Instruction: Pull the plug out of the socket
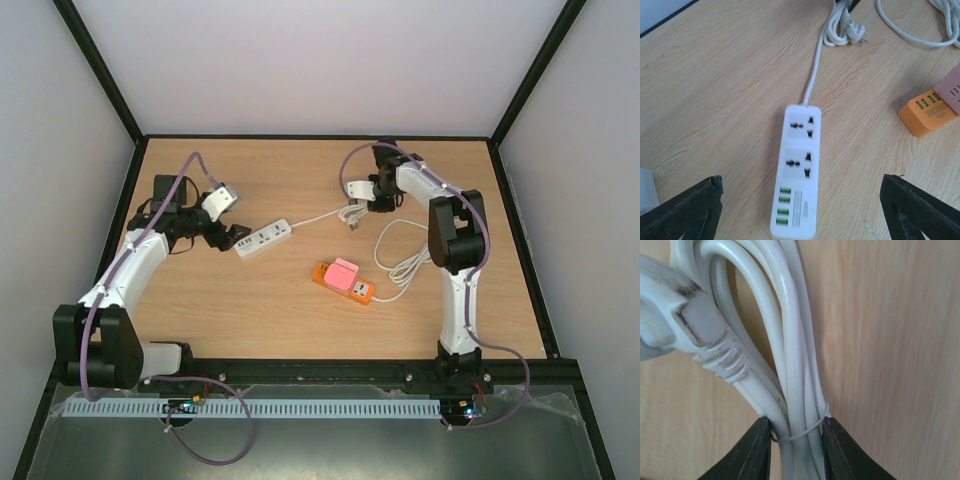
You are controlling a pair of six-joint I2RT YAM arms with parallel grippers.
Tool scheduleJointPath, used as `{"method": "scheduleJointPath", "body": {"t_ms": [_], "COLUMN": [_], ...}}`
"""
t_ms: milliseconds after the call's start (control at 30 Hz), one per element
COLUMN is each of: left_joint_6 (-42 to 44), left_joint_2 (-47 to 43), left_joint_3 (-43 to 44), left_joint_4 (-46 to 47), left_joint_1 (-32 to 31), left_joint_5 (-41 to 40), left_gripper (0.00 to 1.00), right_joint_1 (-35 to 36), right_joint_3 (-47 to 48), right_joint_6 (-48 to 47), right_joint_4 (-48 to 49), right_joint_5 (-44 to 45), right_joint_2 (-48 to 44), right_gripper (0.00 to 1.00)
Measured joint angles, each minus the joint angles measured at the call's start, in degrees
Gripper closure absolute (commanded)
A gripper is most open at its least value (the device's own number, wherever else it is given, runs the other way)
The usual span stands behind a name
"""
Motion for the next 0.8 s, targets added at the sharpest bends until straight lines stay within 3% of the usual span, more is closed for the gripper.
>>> {"method": "scheduleJointPath", "body": {"t_ms": [500, 800], "left_joint_6": [0.00, 0.63], "left_joint_2": [0.79, 3.56], "left_joint_3": [-0.02, -0.02], "left_joint_4": [-0.02, -0.57], "left_joint_1": [-0.24, -3.78], "left_joint_5": [0.00, -0.11], "left_gripper": [0.12, 0.13], "right_joint_1": [-12.55, -21.46], "right_joint_3": [0.85, -0.63], "right_joint_6": [1.66, 0.28], "right_joint_4": [0.87, 2.67], "right_joint_5": [-0.37, -0.46], "right_joint_2": [0.79, 0.15], "right_gripper": [0.74, 0.74]}}
